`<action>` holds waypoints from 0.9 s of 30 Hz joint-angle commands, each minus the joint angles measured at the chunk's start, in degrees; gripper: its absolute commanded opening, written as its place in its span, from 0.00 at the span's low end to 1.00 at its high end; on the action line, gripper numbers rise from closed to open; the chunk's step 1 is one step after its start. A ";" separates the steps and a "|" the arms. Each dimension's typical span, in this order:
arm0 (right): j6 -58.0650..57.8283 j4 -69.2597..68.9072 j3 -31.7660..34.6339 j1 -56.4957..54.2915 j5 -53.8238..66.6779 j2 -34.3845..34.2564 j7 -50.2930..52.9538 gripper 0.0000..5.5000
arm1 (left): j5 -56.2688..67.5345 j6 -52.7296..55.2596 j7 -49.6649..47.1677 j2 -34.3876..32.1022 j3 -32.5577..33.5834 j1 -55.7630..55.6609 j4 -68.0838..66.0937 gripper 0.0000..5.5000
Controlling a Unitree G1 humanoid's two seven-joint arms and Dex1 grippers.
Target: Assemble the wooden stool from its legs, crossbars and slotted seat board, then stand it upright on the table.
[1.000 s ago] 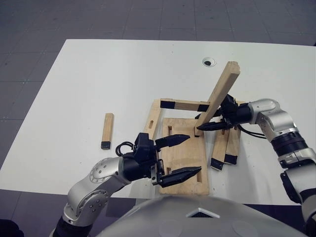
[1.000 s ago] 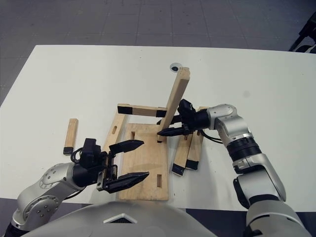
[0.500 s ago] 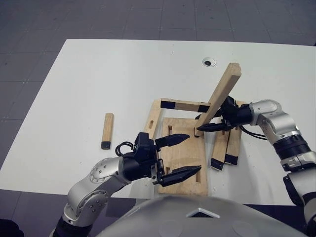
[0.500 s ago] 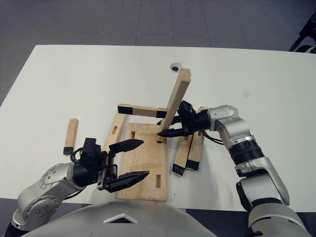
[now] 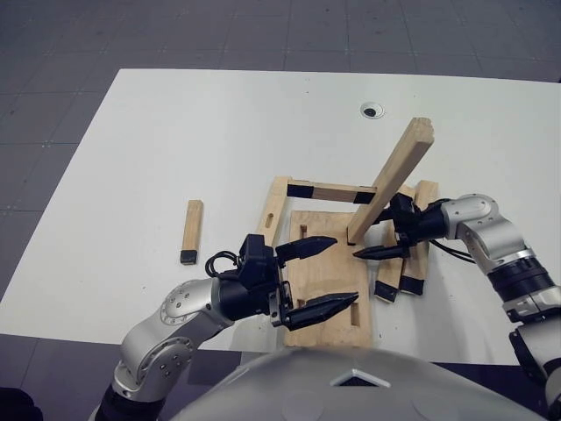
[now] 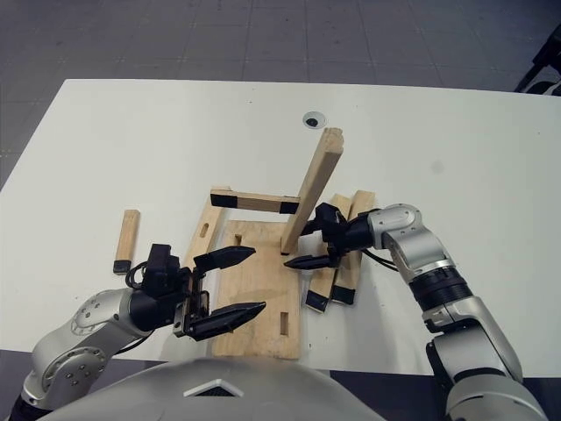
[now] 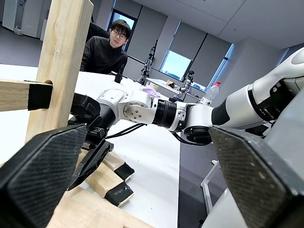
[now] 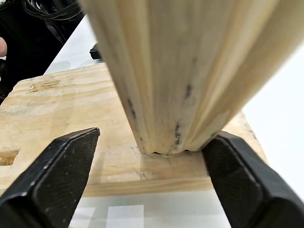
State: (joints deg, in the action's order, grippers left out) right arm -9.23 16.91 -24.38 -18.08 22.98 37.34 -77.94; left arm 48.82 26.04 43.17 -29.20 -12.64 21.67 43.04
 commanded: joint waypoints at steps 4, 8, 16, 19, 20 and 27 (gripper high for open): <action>-3.94 -1.32 2.85 3.38 -3.42 1.85 3.25 0.90 | -18.84 -6.84 1.63 -2.70 -6.09 -4.34 -6.28 0.86; -6.54 -9.57 7.92 4.80 0.52 2.29 4.51 0.99 | -33.55 -14.48 2.49 -4.48 -11.04 -9.51 -13.63 0.86; -8.60 -26.62 20.02 16.13 5.79 6.17 8.02 0.99 | -47.40 -20.89 7.65 -8.06 -16.97 -16.46 -19.61 0.86; -9.45 -34.08 27.57 22.84 9.79 7.35 10.04 0.99 | -49.93 -20.64 10.27 -9.61 -18.97 -17.48 -19.76 0.86; -9.69 -37.33 31.22 25.64 11.69 7.81 10.52 0.99 | -49.49 -19.51 11.25 -9.96 -19.14 -17.57 -19.59 0.86; -11.94 -52.96 52.52 35.43 22.79 9.44 14.45 0.99 | -43.44 -12.61 13.33 -9.94 -17.59 -16.26 -20.36 0.86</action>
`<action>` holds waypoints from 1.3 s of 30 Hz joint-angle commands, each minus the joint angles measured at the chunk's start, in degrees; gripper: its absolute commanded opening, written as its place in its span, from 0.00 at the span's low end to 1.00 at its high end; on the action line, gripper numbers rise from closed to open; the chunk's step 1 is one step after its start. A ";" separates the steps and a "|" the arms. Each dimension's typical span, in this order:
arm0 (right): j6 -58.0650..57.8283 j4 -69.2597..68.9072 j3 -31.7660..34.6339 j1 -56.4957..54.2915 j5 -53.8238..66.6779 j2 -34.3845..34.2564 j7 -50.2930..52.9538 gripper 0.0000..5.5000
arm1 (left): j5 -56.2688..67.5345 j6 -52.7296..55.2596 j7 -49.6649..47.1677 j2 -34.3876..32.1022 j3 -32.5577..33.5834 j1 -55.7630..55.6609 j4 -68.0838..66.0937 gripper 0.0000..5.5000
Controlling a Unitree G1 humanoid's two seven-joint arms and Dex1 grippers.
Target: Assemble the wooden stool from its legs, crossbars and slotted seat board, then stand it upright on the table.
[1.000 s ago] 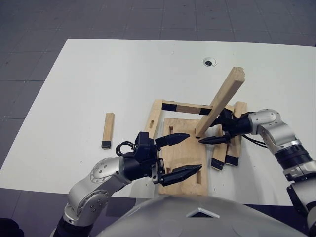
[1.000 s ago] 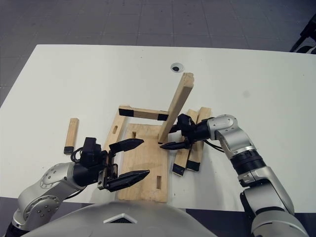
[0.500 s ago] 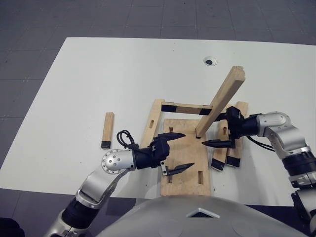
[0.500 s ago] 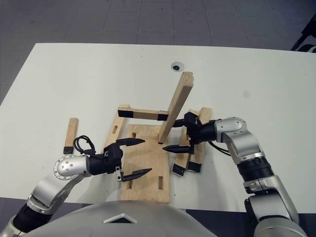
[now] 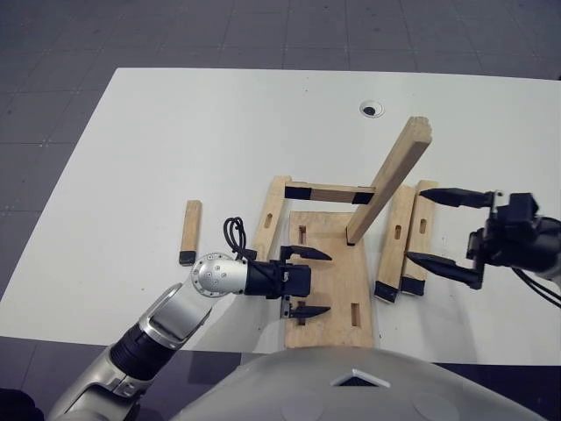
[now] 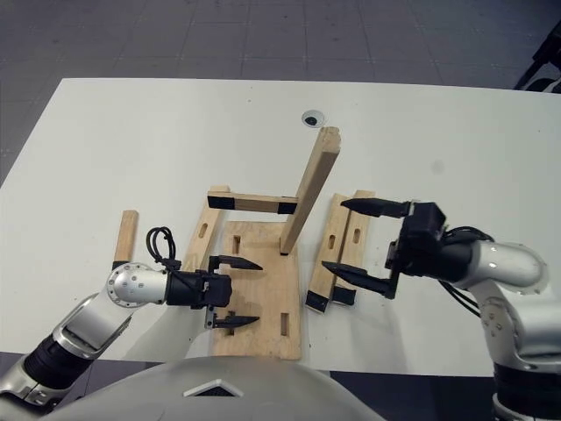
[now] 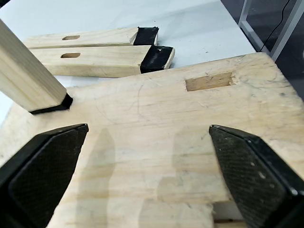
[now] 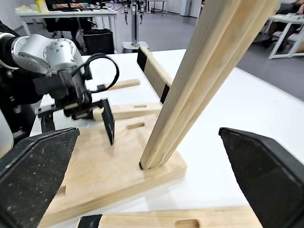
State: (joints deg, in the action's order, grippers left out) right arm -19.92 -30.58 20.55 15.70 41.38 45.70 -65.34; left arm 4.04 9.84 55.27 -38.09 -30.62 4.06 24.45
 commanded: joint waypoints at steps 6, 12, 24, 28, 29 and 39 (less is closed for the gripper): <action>-4.76 -11.11 17.82 -4.51 13.02 3.03 15.24 0.99 | 5.79 9.50 1.27 0.29 0.83 1.01 -5.45 0.86; -15.66 -11.94 6.48 -24.43 20.67 4.83 43.72 0.99 | 7.80 13.43 0.32 1.56 0.91 -0.15 -8.49 0.86; -35.37 -3.33 -20.02 -52.65 21.02 -7.42 66.45 0.99 | 5.91 12.54 0.50 -0.34 -1.09 0.30 -8.37 0.86; -38.53 -3.58 -19.61 -57.42 22.35 -10.03 69.37 0.99 | 5.90 12.27 0.41 -0.62 -0.92 0.68 -8.14 0.86; -39.14 -3.77 -19.10 -58.52 22.76 -10.32 70.00 0.99 | 5.90 12.20 0.41 -0.64 -0.90 0.72 -8.15 0.86; -41.65 -0.32 -14.87 -60.56 28.98 -17.28 81.23 0.99 | 5.77 11.84 0.18 -0.34 -1.11 0.81 -8.03 0.86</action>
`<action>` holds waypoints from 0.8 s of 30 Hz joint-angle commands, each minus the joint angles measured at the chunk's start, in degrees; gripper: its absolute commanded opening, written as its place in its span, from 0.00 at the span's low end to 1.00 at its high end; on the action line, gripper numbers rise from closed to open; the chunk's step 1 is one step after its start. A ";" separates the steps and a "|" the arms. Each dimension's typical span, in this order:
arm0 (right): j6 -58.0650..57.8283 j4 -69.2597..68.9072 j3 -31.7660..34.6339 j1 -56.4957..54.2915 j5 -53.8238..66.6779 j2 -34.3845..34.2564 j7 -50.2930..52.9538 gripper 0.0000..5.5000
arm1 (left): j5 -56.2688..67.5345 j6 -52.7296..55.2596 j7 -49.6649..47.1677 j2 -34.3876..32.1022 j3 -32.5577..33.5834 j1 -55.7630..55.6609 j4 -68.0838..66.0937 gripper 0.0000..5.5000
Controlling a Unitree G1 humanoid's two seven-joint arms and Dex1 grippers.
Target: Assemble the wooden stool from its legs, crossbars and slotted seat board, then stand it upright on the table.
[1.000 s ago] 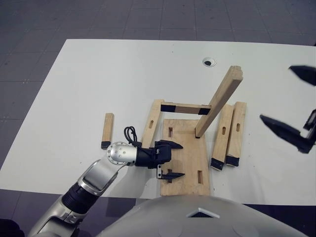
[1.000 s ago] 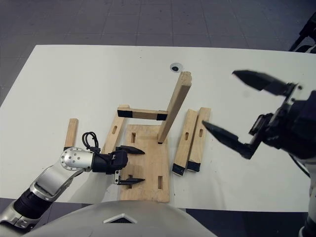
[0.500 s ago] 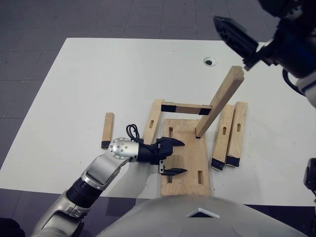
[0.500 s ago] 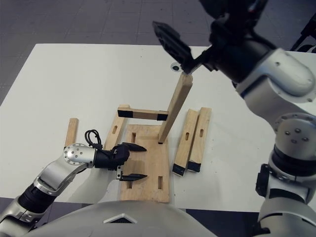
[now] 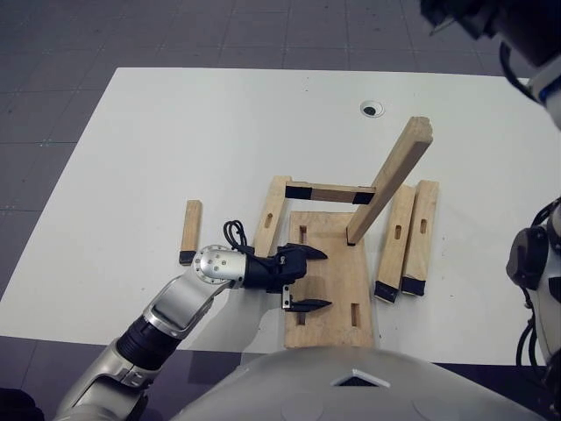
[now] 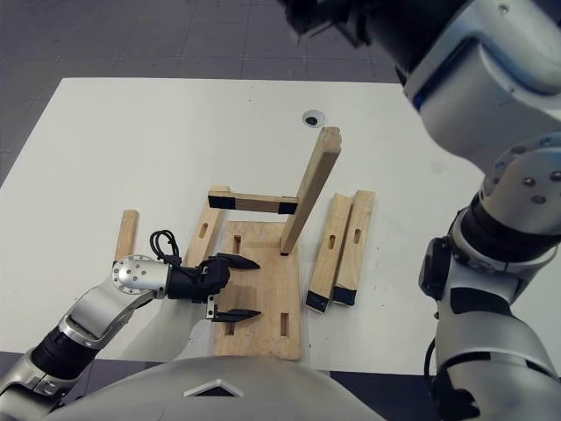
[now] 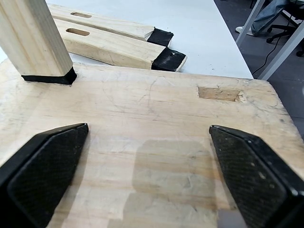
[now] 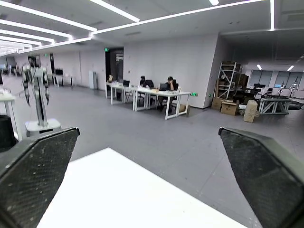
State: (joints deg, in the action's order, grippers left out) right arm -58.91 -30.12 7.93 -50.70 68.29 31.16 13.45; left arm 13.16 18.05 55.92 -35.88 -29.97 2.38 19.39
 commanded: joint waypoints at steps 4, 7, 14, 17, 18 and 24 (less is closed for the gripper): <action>-4.96 -5.71 -9.17 22.27 4.25 -7.03 5.67 0.99 | -3.30 3.78 -0.51 -2.74 -1.82 2.75 -2.19 0.86; -4.12 -7.21 -10.84 27.14 3.81 -8.26 6.28 0.99 | -3.40 3.77 -0.48 -2.70 -1.75 2.86 -2.12 0.86; -0.64 -8.34 -9.28 25.18 4.38 -8.60 5.85 0.99 | -3.60 3.11 -0.86 -2.34 -2.05 4.19 -2.48 0.86; 1.31 -7.96 -7.72 19.61 5.12 -8.66 5.32 0.99 | -3.72 2.51 -1.17 -2.28 -2.46 5.13 -2.67 0.86; 1.73 -7.57 -6.92 17.50 5.72 -8.48 5.38 0.99 | -3.70 2.37 -1.21 -2.34 -2.53 5.34 -2.69 0.86; 4.92 -3.65 0.37 6.58 12.39 -4.70 7.05 0.99 | -4.05 1.39 -1.68 -2.01 -3.09 5.99 -3.80 0.86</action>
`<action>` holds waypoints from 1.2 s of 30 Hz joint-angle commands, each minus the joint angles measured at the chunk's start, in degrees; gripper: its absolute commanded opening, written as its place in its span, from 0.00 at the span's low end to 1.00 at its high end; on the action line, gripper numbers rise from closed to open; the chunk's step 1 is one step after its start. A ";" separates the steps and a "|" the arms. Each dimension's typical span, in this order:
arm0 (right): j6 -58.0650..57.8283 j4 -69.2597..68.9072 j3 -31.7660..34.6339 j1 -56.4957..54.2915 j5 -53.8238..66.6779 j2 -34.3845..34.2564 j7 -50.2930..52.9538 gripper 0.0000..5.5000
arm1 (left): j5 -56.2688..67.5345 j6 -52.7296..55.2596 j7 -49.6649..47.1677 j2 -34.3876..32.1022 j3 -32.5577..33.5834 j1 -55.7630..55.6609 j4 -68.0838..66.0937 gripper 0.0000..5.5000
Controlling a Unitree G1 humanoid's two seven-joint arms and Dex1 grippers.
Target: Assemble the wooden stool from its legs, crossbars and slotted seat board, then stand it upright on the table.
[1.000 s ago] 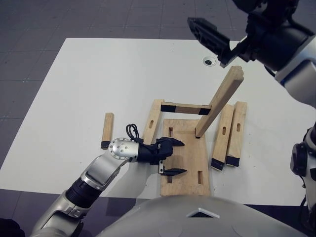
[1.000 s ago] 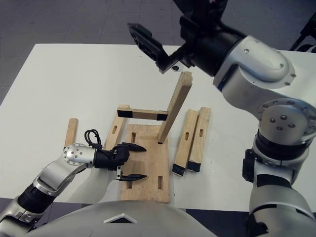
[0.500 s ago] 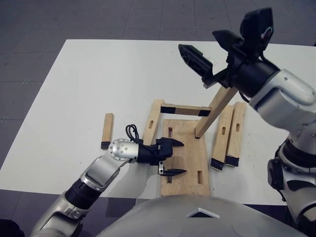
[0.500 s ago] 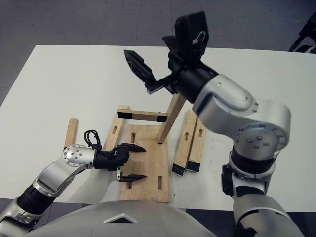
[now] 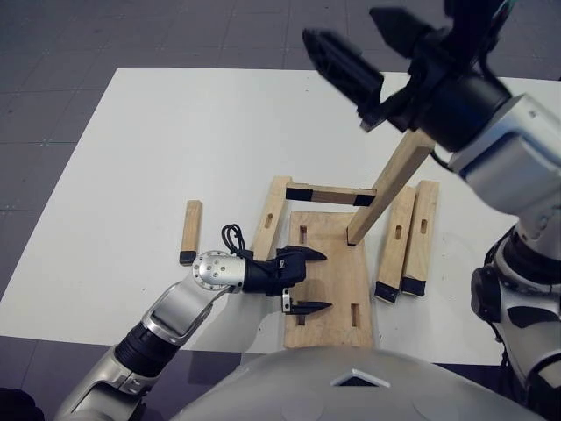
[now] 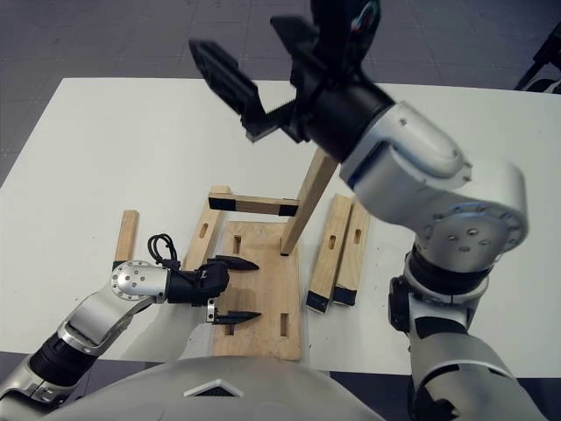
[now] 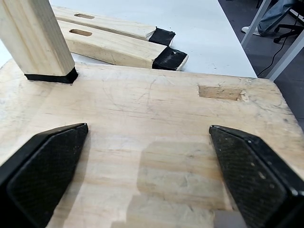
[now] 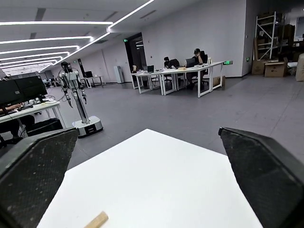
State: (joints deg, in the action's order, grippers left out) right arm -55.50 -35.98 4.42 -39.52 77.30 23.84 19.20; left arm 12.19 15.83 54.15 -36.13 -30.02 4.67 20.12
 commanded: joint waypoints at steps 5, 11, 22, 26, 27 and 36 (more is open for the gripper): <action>3.41 2.11 10.13 -5.68 3.94 9.96 2.45 0.99 | -2.91 3.59 -0.23 -1.55 -3.27 3.87 -4.36 0.86; 3.02 -16.08 25.20 21.30 -4.31 19.29 4.06 0.99 | -2.02 2.87 0.33 0.12 -2.68 0.40 -6.37 0.86; 19.20 -24.01 8.48 72.21 -20.55 26.64 1.56 0.99 | -2.13 1.46 0.26 4.29 0.33 -8.37 -15.92 0.86; 27.24 -24.01 -5.29 81.92 -35.57 27.36 3.54 0.99 | -2.38 0.61 0.95 3.83 0.39 -7.84 -16.80 0.86; 28.12 -24.01 -8.11 83.46 -38.66 27.53 3.87 0.99 | -2.00 0.63 0.89 3.68 0.79 -7.51 -16.37 0.86; 22.25 -23.99 -19.13 89.36 -57.04 22.19 3.22 0.99 | 9.00 6.56 -0.71 2.50 14.54 -6.09 -3.60 0.86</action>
State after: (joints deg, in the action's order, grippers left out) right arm -32.30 -59.50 -14.40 49.13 22.05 47.12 23.27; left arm 20.07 21.12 54.33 -32.25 -17.85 -2.29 14.04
